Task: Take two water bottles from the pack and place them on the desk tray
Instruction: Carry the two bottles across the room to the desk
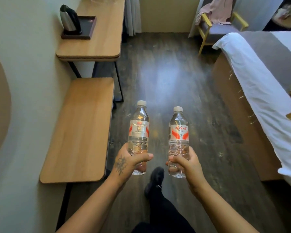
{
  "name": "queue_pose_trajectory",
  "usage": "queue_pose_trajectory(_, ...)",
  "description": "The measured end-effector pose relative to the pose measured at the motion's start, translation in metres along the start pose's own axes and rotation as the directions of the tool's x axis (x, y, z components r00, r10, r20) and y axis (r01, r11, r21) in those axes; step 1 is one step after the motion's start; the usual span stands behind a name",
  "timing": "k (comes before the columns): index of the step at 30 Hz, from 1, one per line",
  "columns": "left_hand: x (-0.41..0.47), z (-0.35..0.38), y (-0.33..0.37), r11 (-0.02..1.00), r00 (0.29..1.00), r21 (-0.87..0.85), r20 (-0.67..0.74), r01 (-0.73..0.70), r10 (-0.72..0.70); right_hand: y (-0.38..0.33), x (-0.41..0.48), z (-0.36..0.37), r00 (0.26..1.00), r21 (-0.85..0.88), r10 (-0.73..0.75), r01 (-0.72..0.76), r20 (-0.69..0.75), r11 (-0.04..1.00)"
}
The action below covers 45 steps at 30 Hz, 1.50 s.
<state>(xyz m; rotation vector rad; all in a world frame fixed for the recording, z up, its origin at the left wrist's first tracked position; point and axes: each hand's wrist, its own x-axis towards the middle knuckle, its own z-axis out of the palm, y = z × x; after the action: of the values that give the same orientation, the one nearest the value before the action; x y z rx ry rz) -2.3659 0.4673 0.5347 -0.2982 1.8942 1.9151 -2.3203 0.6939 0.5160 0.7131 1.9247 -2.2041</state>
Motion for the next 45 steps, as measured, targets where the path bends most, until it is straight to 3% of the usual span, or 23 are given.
queue_pose_trajectory(15,0.315,0.002,0.174,0.993,0.997,-0.101,-0.049,0.061,-0.067,-0.163,0.336,0.045,0.996,-0.026,0.041,-0.039,0.082,0.999)
queue_pose_trajectory(24,0.516,-0.046,0.265,0.996,0.999,-0.079,-0.003,0.050,-0.051,-0.227,0.519,0.115,1.000,-0.078,0.014,-0.013,0.017,0.997)
queue_pose_trajectory(29,0.600,-0.072,0.314,0.995,0.999,-0.094,0.043,0.026,-0.022,-0.277,0.589,0.155,0.999,0.027,0.037,-0.037,-0.001,0.999)
queue_pose_trajectory(45,0.832,-0.089,0.393,0.978,0.997,-0.197,0.053,0.066,-0.056,-0.369,0.836,0.194,0.998,-0.005,0.041,-0.041,0.051,0.999)
